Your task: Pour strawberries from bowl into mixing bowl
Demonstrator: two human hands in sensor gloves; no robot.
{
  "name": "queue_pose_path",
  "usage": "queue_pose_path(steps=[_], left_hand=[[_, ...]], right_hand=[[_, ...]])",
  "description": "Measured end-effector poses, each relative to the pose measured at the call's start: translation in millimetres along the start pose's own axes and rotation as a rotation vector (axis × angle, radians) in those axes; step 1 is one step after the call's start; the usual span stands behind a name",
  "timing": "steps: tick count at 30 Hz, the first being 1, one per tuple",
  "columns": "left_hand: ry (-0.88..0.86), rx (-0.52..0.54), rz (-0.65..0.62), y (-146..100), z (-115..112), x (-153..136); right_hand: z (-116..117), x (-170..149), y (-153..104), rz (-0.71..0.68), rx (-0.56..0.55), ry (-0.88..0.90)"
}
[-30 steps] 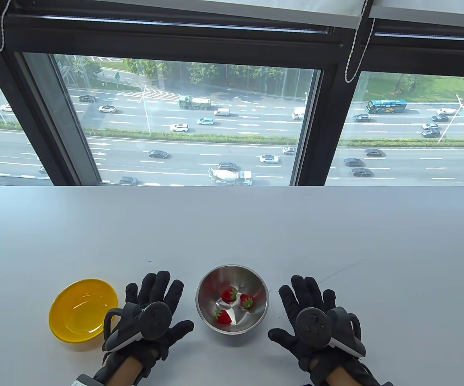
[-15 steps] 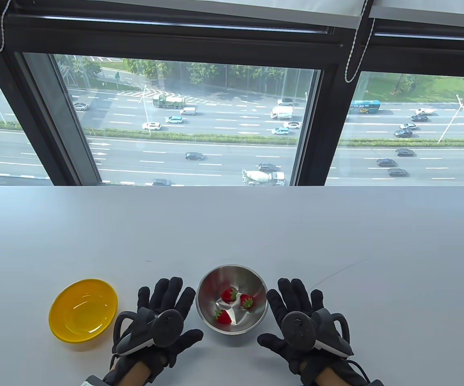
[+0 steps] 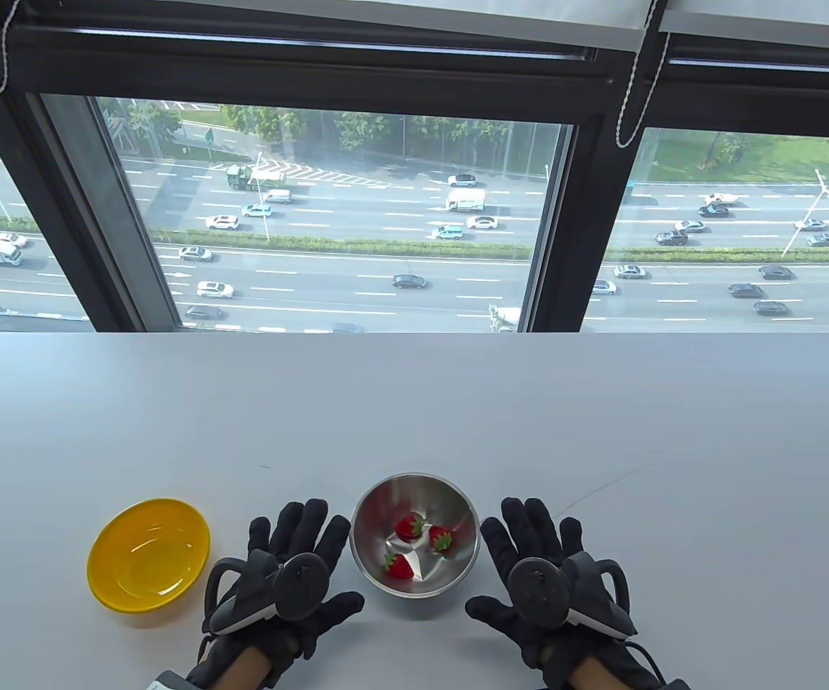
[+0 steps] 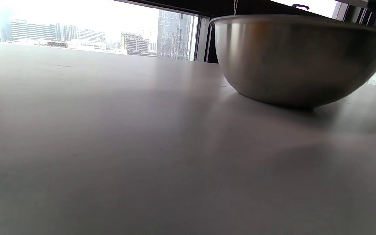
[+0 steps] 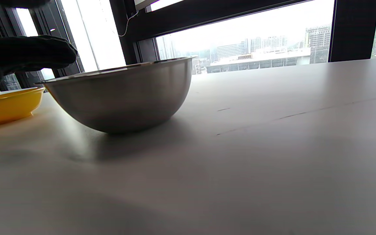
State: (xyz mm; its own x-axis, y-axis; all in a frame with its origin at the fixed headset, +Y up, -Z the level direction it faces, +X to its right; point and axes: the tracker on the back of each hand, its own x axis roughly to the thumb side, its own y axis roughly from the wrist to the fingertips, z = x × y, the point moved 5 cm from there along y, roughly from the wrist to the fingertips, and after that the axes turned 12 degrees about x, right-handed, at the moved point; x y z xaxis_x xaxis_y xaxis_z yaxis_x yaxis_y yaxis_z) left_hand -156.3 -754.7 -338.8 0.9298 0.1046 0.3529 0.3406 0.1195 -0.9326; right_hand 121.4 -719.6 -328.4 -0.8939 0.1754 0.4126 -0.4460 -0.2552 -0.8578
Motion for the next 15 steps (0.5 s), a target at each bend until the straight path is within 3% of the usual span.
queue_pose_path(steps=[15], left_hand=[[0.01, -0.022, 0.014, -0.4, -1.5, -2.9]], right_hand=[[0.5, -14.4, -2.1, 0.029, 0.005, 0.027]])
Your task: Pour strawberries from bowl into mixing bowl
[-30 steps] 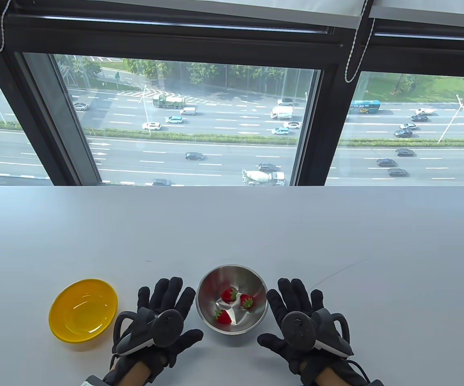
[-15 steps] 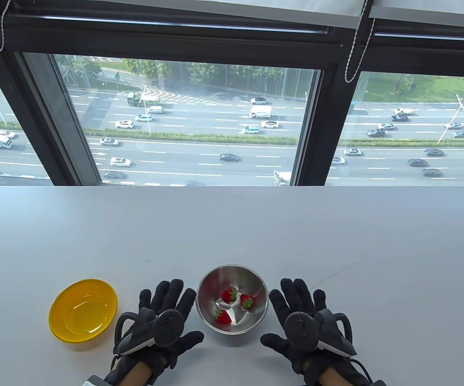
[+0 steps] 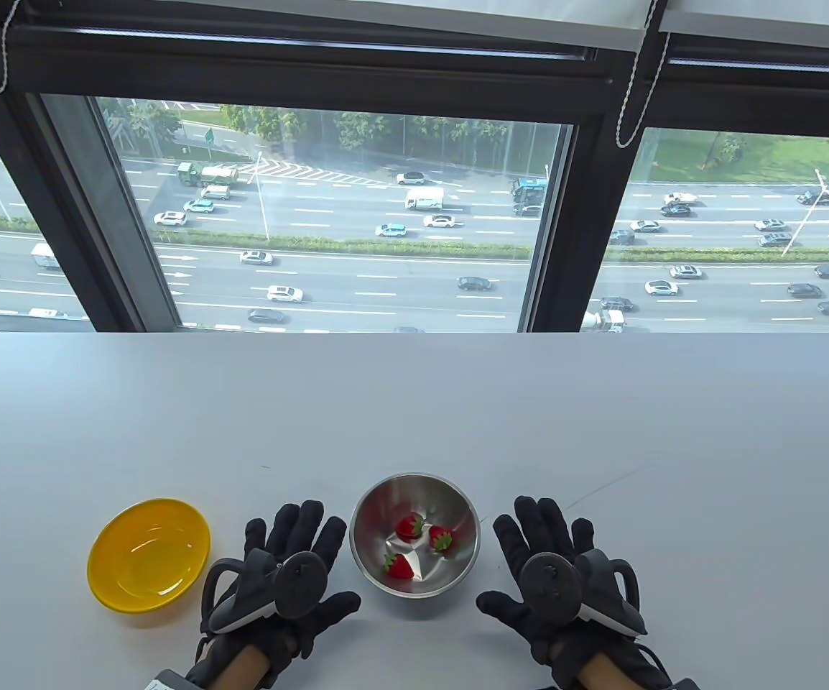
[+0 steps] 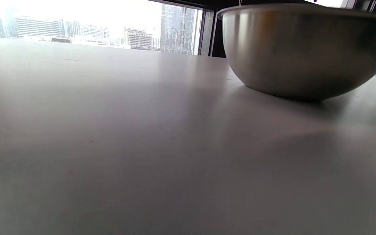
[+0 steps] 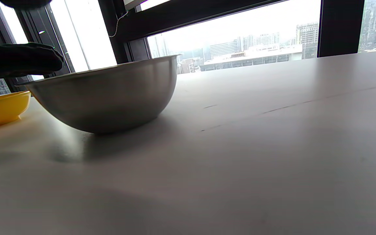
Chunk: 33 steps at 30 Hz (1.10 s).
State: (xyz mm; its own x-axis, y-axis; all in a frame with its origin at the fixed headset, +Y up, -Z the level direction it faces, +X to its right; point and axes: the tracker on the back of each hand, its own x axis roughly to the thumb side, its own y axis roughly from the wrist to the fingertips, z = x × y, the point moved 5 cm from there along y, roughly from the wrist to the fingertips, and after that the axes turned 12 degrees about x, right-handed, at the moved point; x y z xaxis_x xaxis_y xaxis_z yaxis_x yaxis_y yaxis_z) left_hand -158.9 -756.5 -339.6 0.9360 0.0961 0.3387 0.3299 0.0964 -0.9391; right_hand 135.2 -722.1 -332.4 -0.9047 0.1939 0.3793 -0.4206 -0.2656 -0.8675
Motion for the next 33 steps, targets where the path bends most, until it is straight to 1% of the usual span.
queue_pose_path(steps=[33], left_hand=[[0.008, -0.013, 0.012, 0.1, -2.0, -4.4]], right_hand=[[0.9, -5.7, -2.3, -0.001, 0.019, 0.029]])
